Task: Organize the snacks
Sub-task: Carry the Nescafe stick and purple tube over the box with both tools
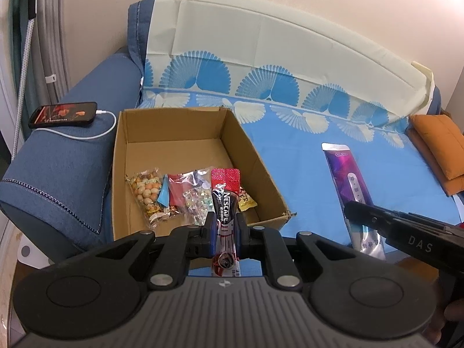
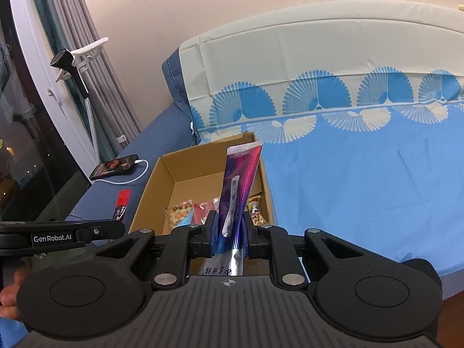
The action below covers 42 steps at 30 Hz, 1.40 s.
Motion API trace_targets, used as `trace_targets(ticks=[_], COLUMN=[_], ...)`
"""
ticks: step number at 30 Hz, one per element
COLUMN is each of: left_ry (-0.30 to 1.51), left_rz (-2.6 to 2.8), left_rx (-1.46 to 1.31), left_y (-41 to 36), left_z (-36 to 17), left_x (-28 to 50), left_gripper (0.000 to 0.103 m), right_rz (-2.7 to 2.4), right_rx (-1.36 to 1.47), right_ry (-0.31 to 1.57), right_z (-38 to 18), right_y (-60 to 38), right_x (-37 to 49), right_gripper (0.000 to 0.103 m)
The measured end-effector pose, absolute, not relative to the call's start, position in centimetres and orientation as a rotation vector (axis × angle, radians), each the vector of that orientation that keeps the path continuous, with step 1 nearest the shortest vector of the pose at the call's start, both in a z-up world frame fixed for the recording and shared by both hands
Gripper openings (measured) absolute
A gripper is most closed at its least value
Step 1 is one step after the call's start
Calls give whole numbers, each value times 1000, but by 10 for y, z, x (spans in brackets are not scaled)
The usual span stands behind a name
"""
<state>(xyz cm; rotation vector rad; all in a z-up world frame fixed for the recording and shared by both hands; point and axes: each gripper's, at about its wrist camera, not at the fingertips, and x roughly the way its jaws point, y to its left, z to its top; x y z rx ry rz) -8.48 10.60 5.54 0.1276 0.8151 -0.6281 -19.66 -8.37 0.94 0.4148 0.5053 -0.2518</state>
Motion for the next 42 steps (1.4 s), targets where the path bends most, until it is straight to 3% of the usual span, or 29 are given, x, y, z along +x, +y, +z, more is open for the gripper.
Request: trace_targets(ticks=[16,42], left_ry=[827,878], left_rz=[-591,-519], left_rx=[129,122], left_y=[101,75], left_z=[49,29], left_x=[-54,62], left_gripper=[13,13], right_rz=[-262,-196], right_rx=[395,384], right_ry=[569,647], right_z=[1,-12], right_y=[-91,-109], right_x=[-168,-62], right_gripper=[18,18])
